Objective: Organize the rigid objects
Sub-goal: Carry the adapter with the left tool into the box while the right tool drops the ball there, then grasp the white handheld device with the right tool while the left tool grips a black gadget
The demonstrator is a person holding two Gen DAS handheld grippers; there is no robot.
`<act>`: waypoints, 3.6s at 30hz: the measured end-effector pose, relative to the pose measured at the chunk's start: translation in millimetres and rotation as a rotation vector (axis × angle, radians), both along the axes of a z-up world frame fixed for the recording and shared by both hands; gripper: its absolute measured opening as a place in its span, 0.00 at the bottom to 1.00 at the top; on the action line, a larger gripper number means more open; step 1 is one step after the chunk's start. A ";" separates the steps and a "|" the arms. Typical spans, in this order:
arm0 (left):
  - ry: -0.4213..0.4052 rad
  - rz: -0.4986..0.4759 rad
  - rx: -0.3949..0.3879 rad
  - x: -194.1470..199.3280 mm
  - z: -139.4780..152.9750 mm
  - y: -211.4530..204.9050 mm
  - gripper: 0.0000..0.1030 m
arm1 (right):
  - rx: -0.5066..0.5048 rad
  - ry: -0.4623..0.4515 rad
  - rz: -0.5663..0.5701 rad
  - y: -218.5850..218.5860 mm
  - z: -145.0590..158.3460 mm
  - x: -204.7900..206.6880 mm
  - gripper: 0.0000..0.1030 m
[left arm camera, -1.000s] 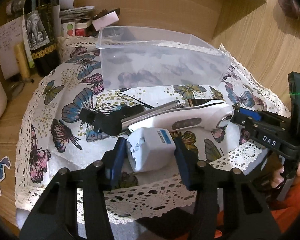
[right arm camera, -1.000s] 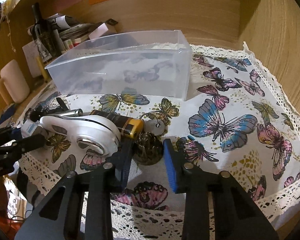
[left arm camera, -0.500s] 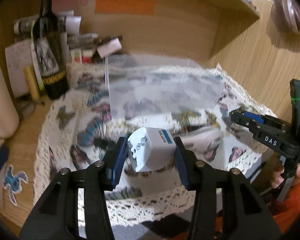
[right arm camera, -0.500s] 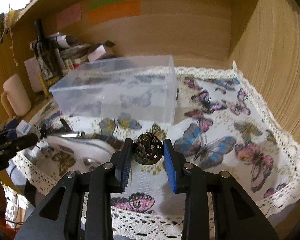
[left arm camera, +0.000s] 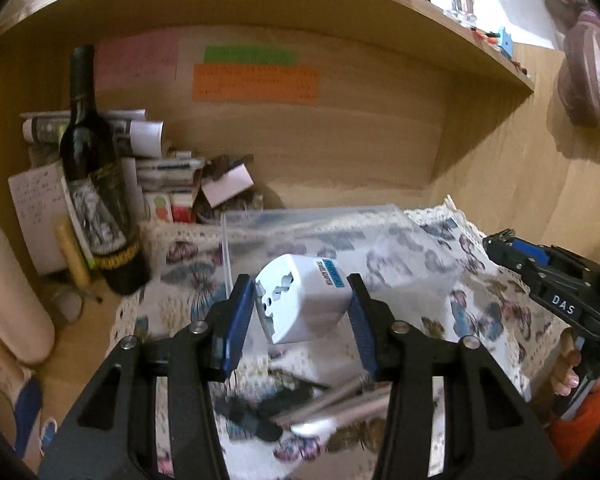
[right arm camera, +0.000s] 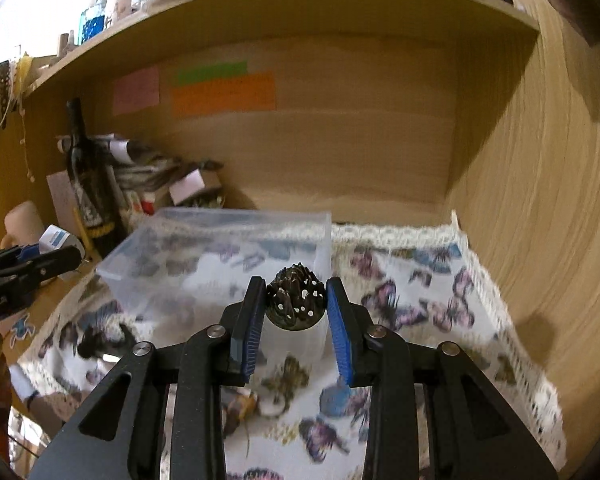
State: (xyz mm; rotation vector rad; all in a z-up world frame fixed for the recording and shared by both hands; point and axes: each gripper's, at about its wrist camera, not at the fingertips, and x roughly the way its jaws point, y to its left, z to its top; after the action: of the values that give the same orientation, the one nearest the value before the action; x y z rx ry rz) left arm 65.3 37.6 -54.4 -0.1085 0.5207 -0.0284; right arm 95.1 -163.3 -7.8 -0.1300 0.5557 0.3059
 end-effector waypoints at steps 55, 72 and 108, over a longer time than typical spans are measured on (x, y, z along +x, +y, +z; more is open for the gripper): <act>0.167 -0.076 0.076 56.3 -2.3 17.2 0.82 | -0.034 0.127 0.153 45.5 -12.0 28.3 0.64; 0.405 -0.076 -0.018 10.5 -80.6 45.0 0.86 | -0.092 0.319 0.291 75.4 -75.1 -20.5 0.67; 0.368 -0.079 -0.044 -37.3 -75.7 44.0 0.34 | -0.105 0.405 0.392 74.9 -100.0 -62.9 0.41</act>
State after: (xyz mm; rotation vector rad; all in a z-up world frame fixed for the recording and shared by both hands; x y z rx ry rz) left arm 27.9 81.6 -130.2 -0.1371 0.8922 -0.0987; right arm 32.2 -88.3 -107.8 -0.2835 0.9498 0.6938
